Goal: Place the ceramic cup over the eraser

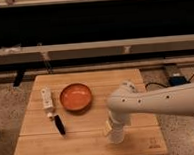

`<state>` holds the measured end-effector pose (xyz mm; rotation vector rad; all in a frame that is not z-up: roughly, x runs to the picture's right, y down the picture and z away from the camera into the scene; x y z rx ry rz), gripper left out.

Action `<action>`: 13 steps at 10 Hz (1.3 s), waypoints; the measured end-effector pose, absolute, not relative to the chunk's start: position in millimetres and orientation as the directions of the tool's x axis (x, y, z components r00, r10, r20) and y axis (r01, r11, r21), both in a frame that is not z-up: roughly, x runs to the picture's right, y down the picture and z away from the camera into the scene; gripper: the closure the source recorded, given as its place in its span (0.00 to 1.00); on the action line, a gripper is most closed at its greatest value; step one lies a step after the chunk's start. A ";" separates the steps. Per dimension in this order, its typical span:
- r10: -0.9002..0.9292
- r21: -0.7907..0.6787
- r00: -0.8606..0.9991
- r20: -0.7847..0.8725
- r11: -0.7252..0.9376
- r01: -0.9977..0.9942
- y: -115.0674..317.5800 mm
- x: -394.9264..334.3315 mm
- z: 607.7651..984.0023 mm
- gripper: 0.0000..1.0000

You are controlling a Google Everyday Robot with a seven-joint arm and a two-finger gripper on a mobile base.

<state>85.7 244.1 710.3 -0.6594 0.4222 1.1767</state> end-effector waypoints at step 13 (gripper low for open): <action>0.688 -0.263 0.344 -0.639 0.225 -0.938 241.1 87.1 728.9 0.85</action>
